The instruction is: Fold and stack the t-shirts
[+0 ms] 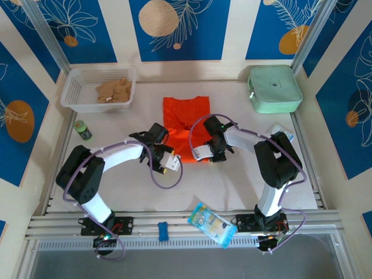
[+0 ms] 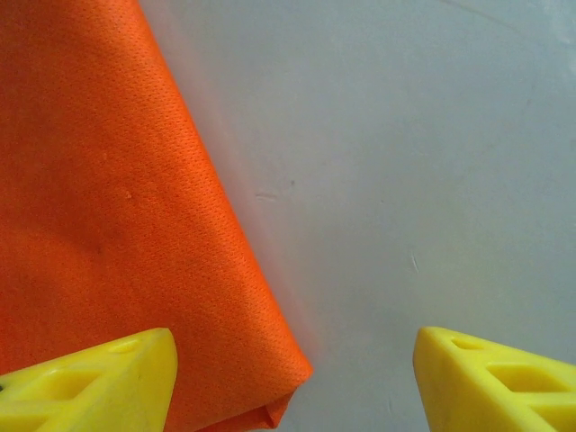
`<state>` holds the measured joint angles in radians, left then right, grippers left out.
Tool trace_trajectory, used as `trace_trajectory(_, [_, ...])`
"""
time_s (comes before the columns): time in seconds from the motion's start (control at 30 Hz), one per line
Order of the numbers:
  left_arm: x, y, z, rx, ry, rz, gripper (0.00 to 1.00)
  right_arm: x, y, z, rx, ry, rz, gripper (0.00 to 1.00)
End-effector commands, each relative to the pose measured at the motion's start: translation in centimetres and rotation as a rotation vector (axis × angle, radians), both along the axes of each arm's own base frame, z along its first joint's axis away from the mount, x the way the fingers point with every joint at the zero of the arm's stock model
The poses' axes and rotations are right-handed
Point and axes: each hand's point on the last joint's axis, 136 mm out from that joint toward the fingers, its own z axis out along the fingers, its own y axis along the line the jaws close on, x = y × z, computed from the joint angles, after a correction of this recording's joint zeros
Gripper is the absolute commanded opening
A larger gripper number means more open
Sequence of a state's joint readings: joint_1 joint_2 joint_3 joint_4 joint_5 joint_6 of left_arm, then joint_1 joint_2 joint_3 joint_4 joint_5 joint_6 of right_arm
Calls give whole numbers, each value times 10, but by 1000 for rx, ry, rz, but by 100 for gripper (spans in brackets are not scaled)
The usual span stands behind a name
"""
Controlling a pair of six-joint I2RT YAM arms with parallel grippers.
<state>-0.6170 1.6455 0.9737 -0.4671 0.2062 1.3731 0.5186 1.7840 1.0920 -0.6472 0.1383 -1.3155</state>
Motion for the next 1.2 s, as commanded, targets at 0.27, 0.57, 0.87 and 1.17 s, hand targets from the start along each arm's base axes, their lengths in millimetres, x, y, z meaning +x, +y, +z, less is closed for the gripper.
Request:
trace_trajectory(0.27, [17, 3, -8, 59, -39, -11, 59, -33, -3, -12, -10, 159, -10, 0])
trace_trajectory(0.57, [25, 6, -22, 119, -25, -22, 49, -33, -2, -10, -5, 163, -12, 0])
trace_trajectory(0.87, [39, 6, -44, 164, -25, 13, 35, -35, -1, -8, 9, 170, -15, 0])
trace_trajectory(1.17, [44, 3, -55, 144, -52, 34, 10, -37, -1, -8, 14, 180, -15, 0])
